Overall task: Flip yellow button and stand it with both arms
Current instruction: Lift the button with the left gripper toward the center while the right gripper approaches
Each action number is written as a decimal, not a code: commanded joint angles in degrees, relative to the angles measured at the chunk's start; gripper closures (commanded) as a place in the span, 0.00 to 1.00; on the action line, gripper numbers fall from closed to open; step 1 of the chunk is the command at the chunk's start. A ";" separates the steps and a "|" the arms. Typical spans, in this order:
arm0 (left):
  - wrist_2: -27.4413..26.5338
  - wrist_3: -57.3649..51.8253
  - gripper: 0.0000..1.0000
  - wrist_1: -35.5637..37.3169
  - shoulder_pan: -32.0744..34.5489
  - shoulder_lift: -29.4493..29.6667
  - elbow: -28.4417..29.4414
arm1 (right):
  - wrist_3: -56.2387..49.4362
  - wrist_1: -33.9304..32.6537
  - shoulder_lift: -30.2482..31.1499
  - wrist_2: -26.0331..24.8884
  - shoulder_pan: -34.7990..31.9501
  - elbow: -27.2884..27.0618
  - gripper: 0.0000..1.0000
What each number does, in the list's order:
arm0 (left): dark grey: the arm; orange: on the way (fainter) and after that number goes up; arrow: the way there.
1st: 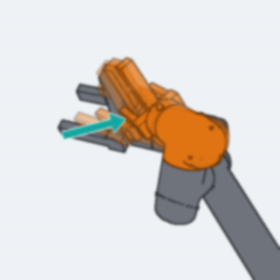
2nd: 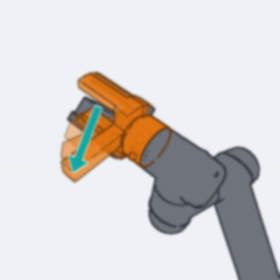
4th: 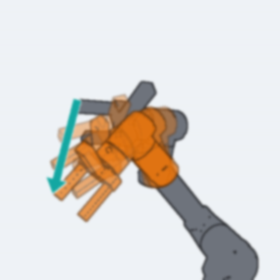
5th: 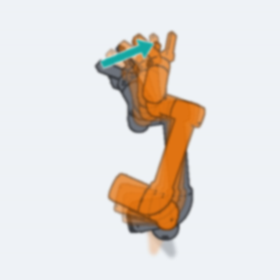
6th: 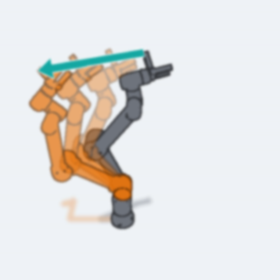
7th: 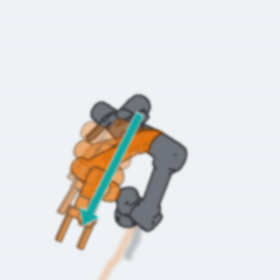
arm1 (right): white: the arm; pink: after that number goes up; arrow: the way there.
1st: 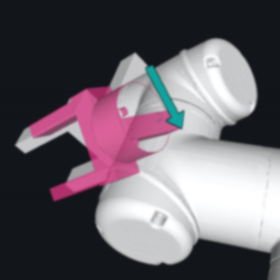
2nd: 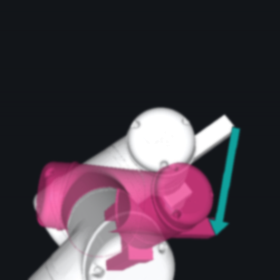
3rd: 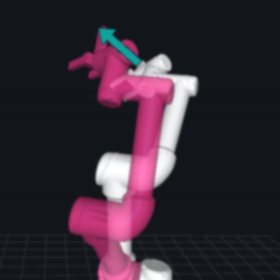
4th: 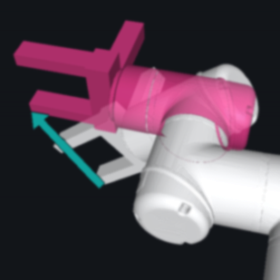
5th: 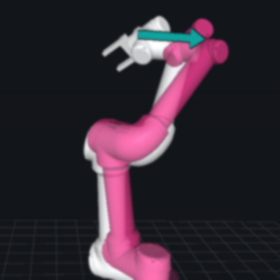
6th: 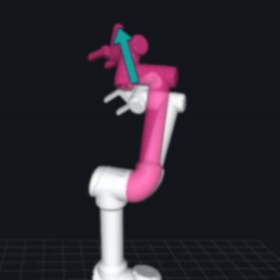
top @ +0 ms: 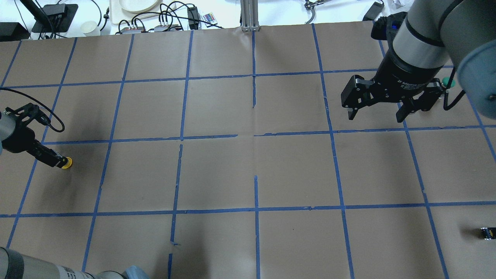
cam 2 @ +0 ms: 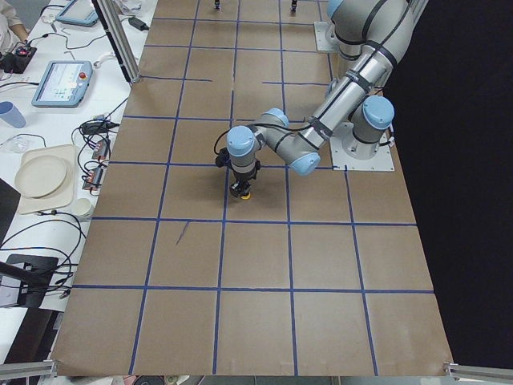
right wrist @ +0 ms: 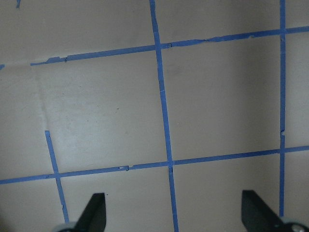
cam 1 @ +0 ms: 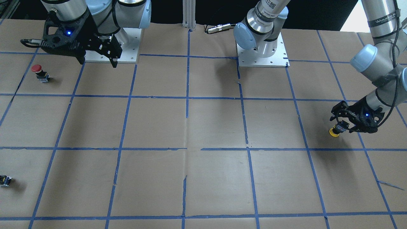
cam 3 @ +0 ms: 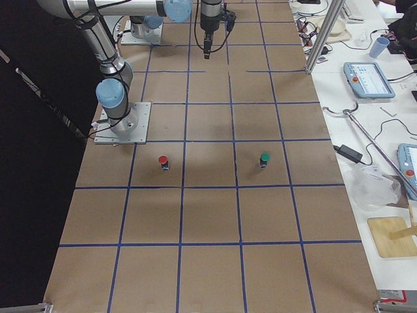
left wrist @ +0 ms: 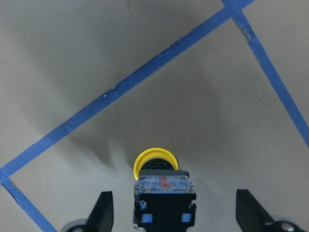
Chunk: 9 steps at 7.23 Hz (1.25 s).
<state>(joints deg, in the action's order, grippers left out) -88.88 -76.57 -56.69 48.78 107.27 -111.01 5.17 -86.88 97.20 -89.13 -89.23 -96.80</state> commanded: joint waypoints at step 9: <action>13.76 13.34 0.87 -19.62 5.26 -13.19 2.29 | 0.45 -0.58 -0.35 -0.08 1.95 -0.32 0.00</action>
<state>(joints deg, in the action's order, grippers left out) -81.42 -68.59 -68.64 52.54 98.06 -108.88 5.54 -87.64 96.89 -89.42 -87.89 -97.08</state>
